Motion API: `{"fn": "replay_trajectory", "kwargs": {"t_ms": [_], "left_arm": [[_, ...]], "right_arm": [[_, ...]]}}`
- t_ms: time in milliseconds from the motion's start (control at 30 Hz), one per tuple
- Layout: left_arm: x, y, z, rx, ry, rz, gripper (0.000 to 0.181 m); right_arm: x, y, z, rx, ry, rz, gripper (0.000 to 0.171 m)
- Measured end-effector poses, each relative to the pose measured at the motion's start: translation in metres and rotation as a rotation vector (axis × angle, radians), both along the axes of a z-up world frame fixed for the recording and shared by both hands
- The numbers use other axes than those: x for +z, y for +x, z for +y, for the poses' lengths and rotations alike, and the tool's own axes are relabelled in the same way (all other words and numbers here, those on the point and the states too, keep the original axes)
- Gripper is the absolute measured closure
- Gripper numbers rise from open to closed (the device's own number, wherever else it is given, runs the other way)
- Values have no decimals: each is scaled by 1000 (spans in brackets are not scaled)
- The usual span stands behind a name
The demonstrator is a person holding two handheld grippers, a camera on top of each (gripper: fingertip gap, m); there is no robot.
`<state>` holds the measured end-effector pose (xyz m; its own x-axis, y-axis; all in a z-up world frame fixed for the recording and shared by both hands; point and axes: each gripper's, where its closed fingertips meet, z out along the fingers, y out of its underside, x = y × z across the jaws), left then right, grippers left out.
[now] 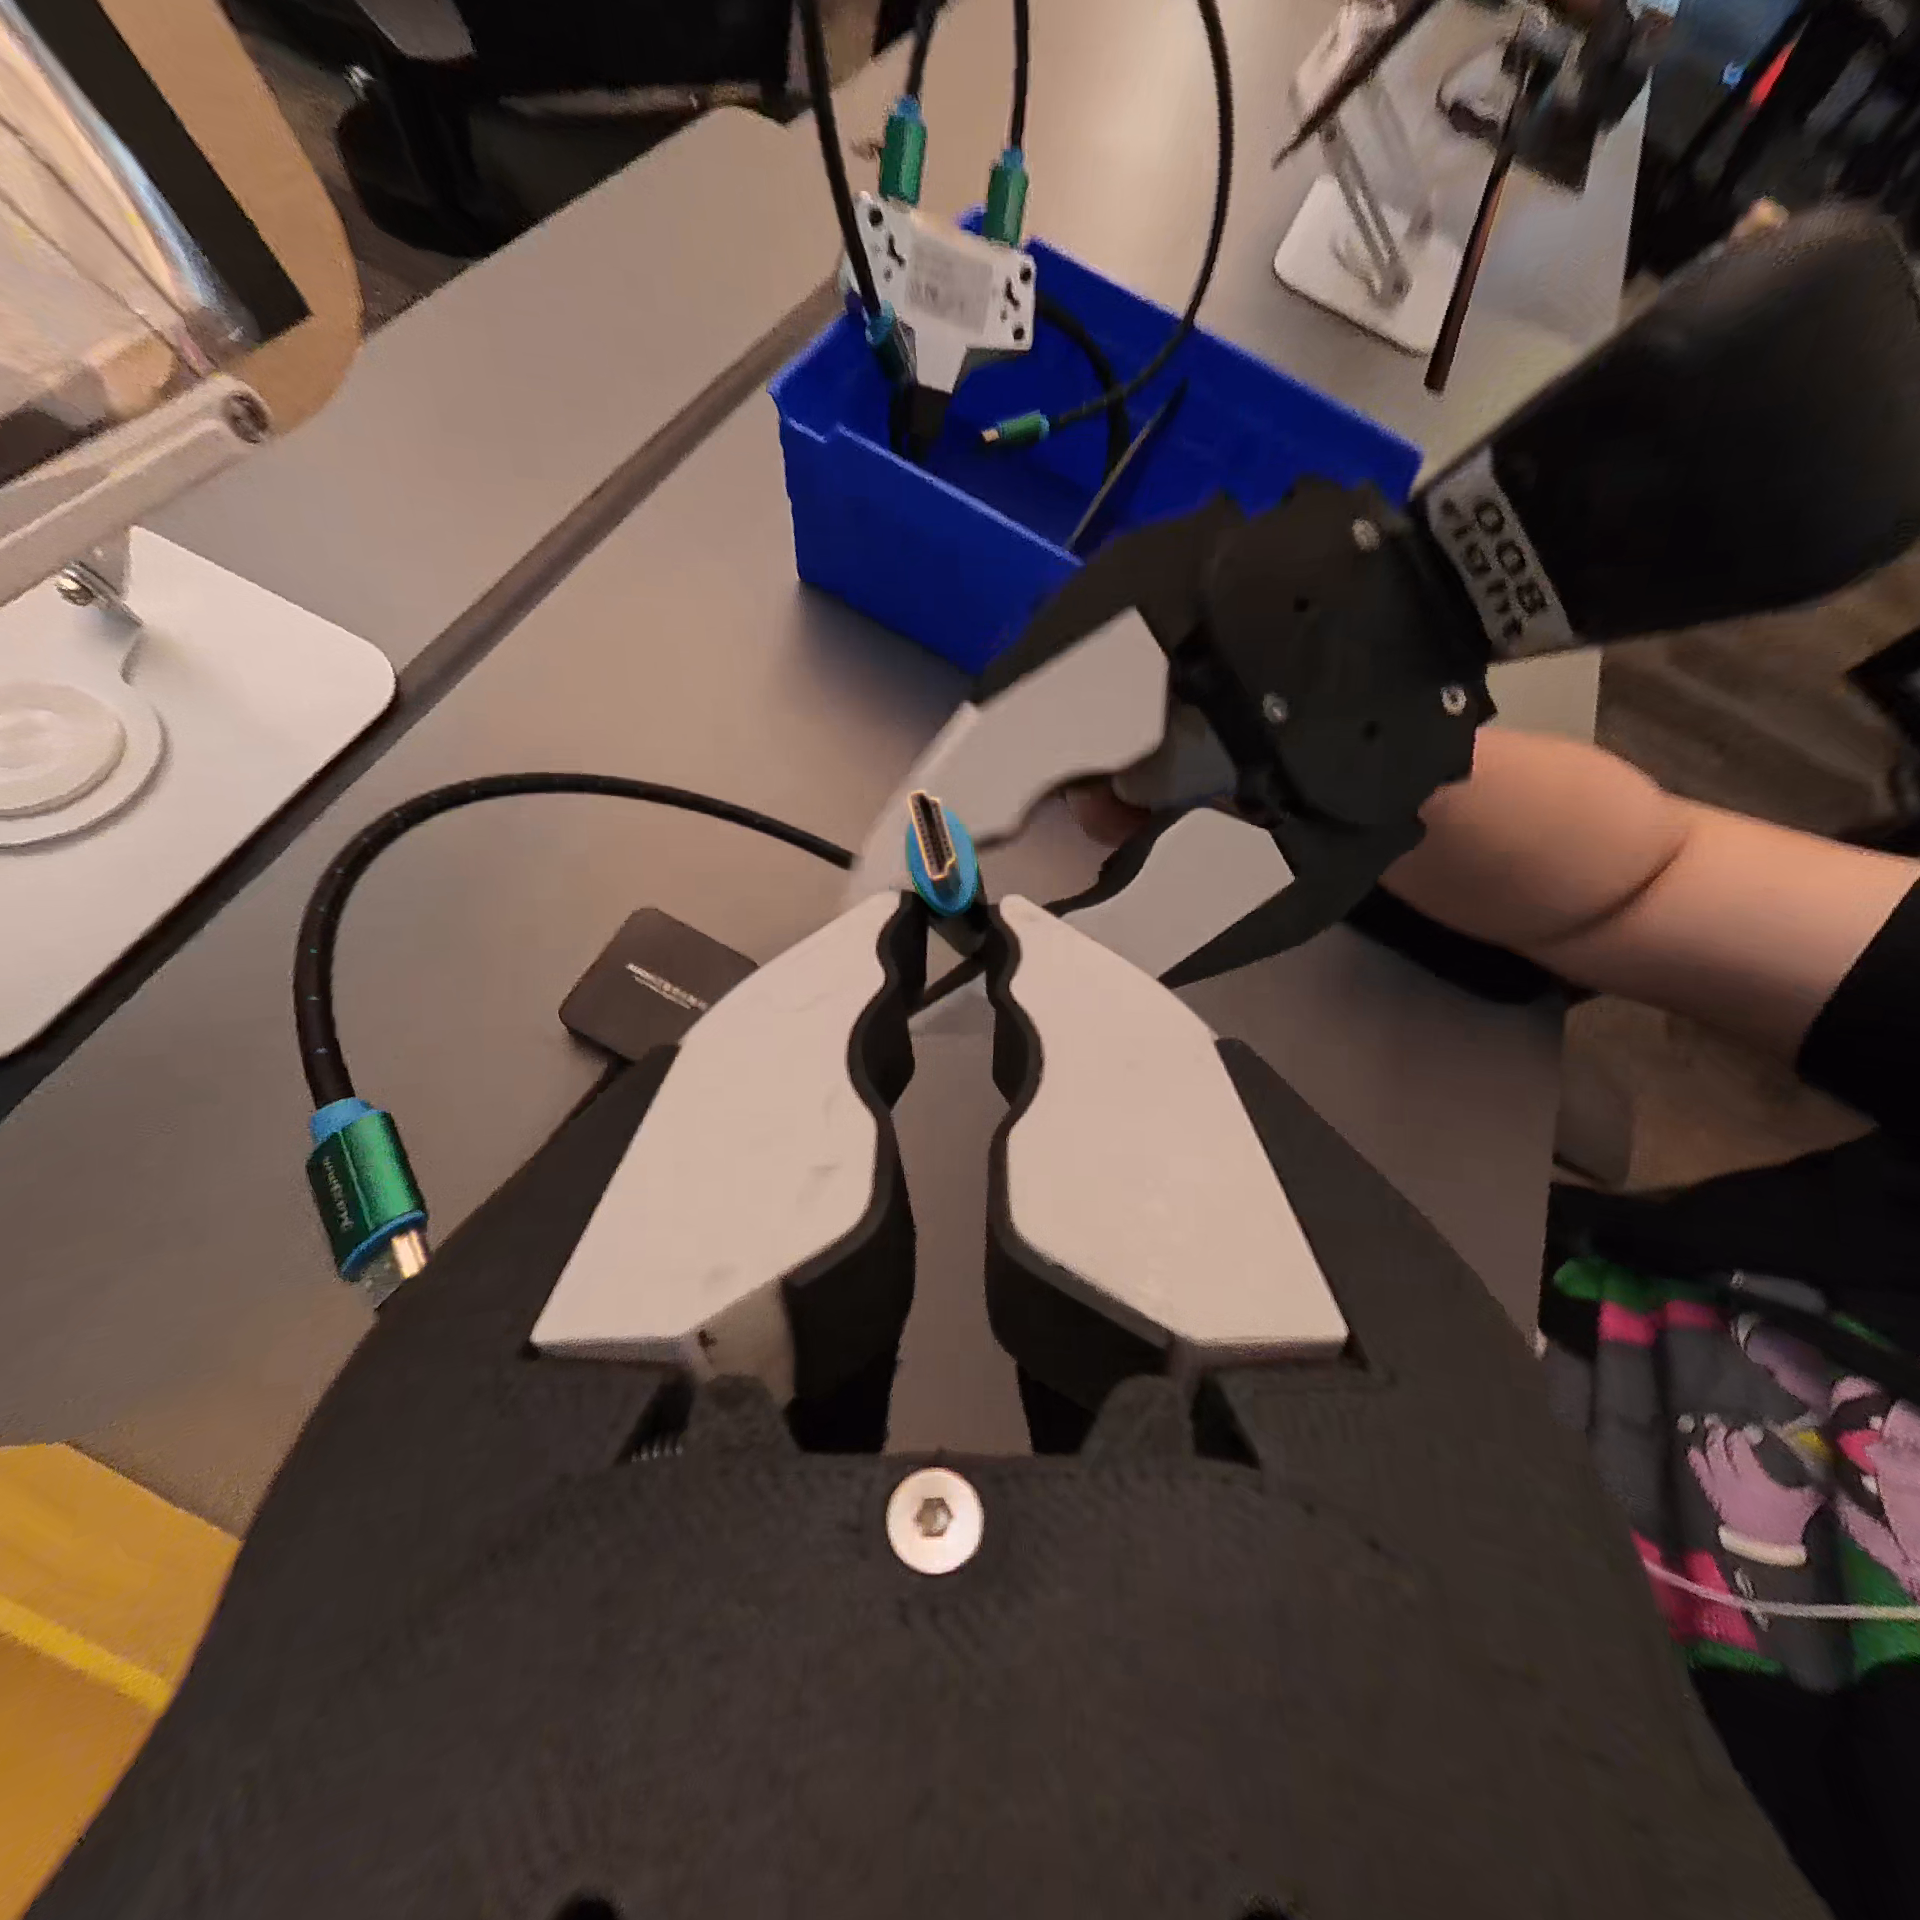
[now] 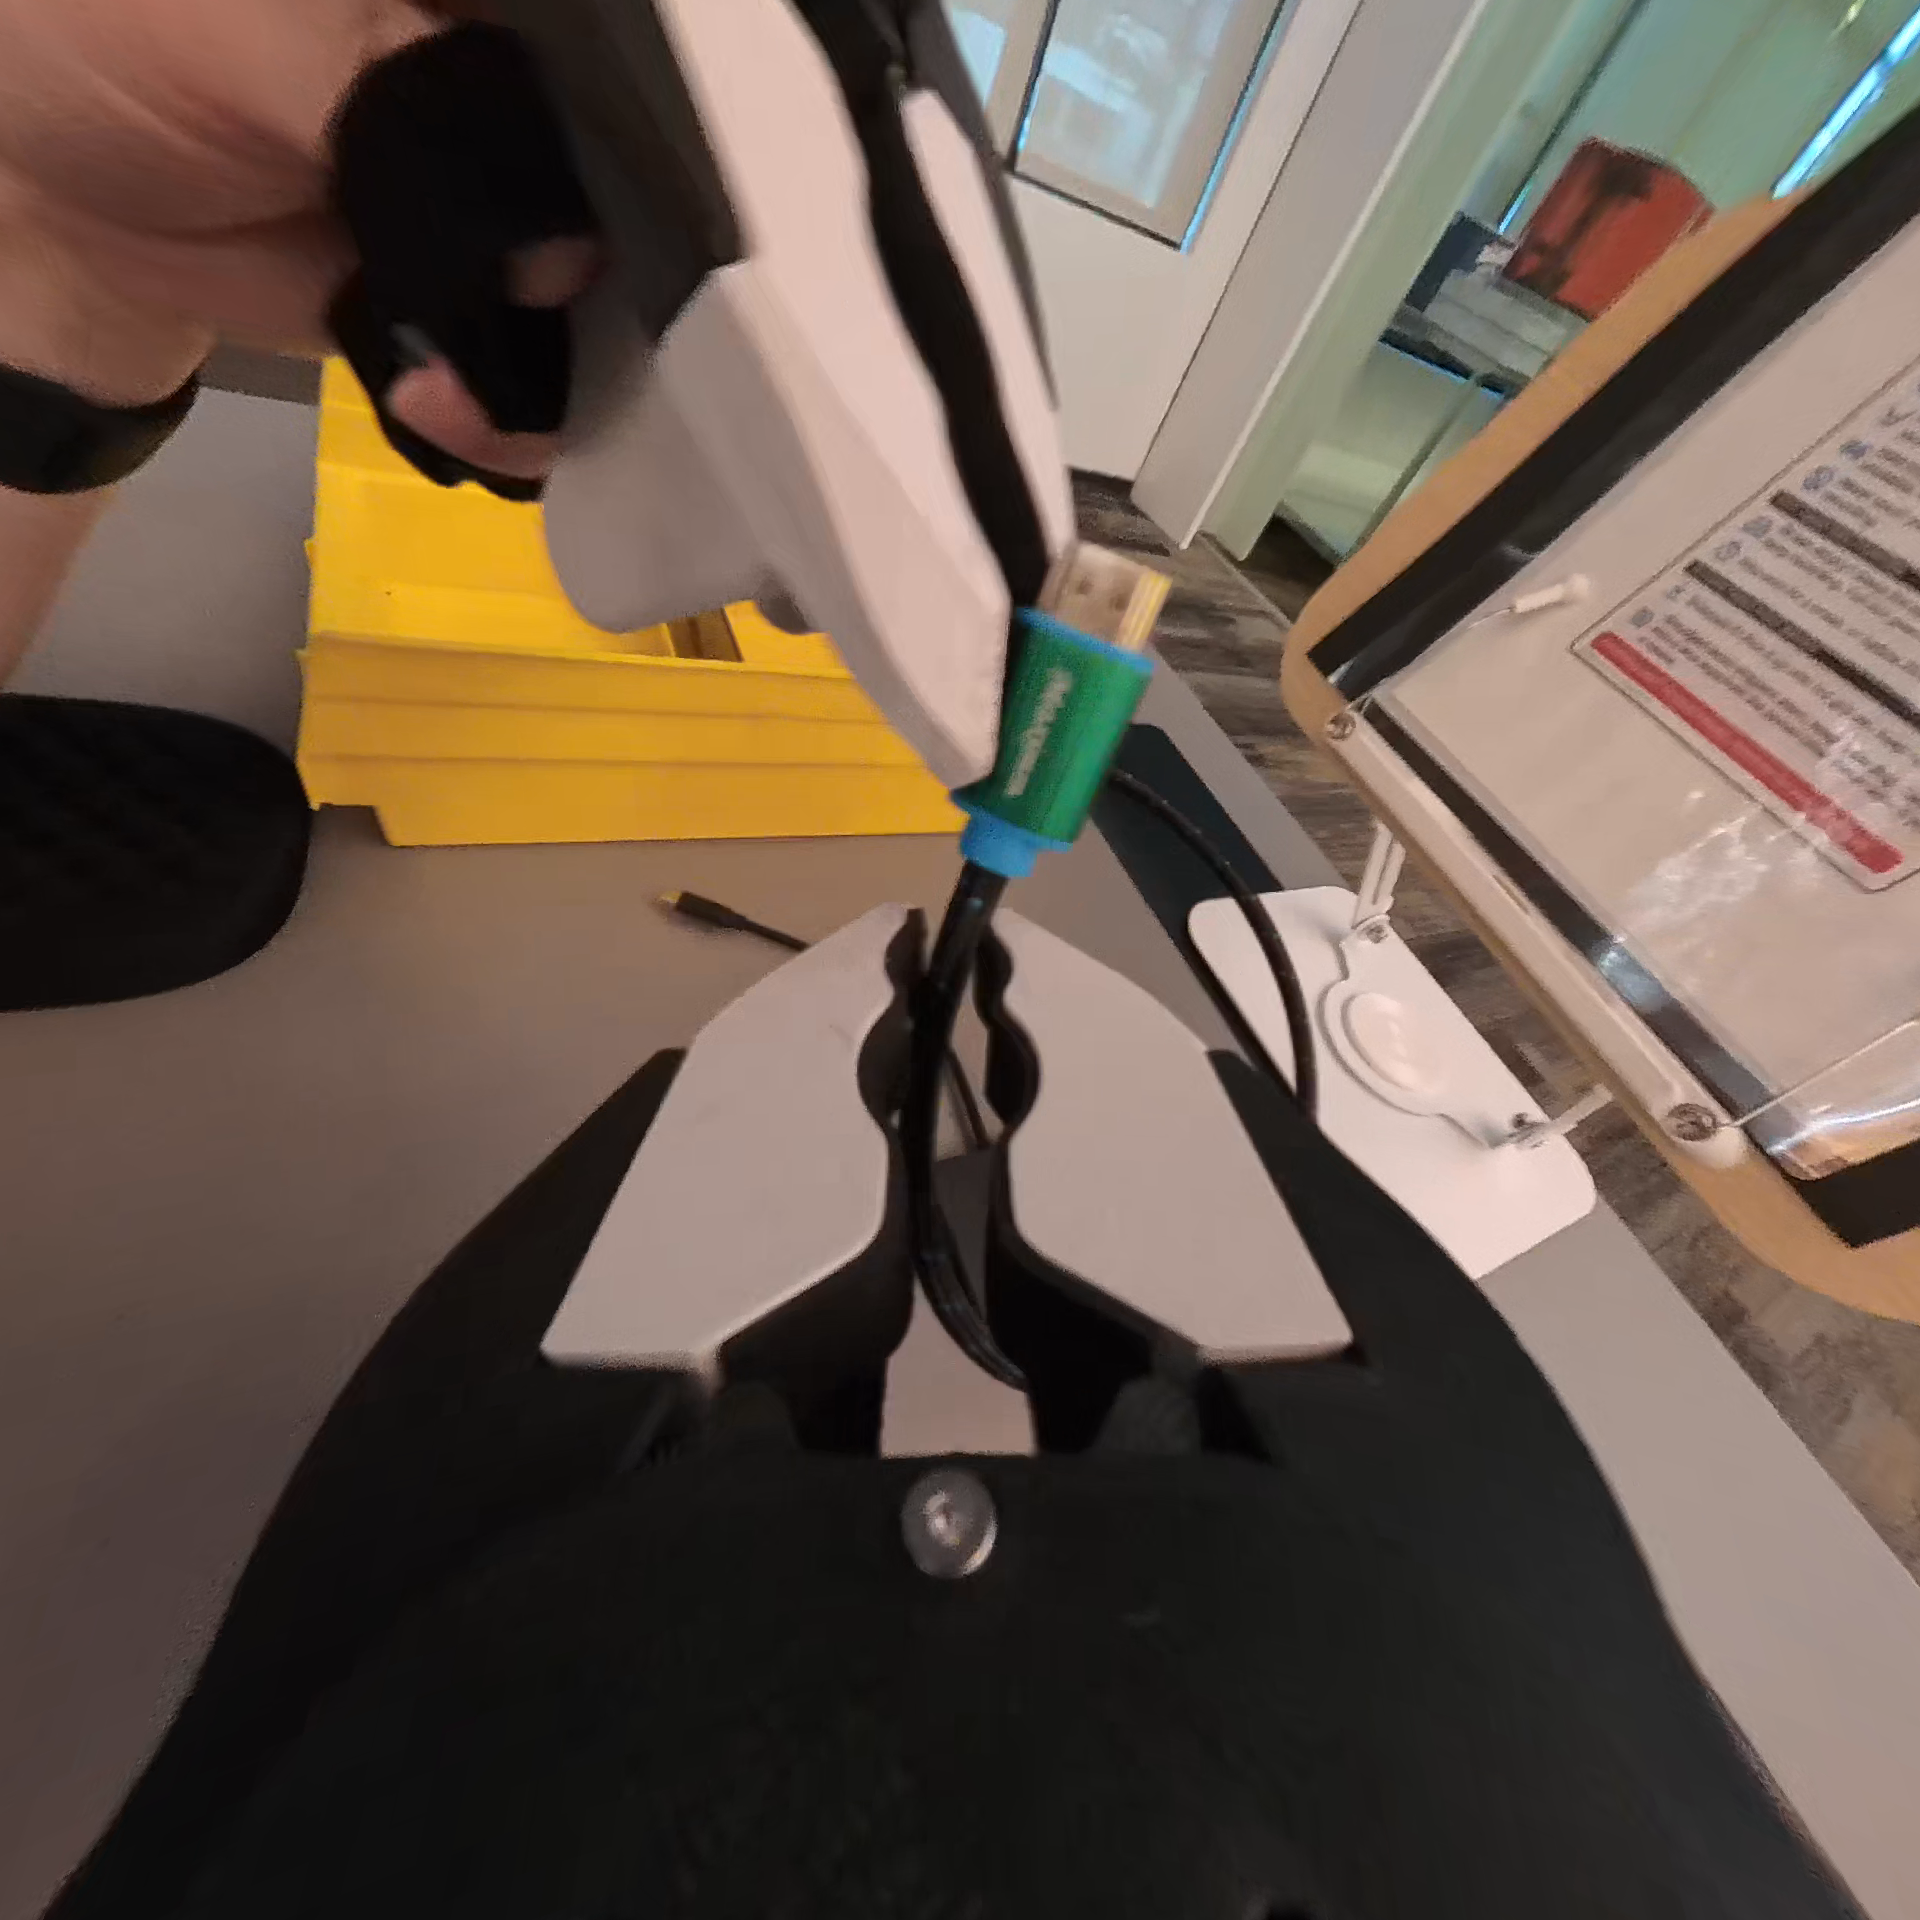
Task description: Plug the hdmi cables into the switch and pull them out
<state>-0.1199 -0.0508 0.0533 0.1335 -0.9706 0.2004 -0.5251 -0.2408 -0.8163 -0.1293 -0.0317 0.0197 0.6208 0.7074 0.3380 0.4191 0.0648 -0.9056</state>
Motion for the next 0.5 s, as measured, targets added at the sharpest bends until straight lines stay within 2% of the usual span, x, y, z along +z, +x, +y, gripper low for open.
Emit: {"fn": "replay_trajectory", "kwargs": {"t_ms": [133,200,233,500], "left_arm": [[11,2,-1,-3,-106,-102,171],[14,5,-3,-16,-187,-144,163],[15,7,-4,-29,-225,-164,160],[14,19,-12,-148,-455,-273,169]], "right_arm": [[20,18,5,-160,148,-77,168],[31,24,3,-203,265,-153,169],[34,25,2,-217,295,-184,169],[37,26,0,-243,412,-326,168]]}}
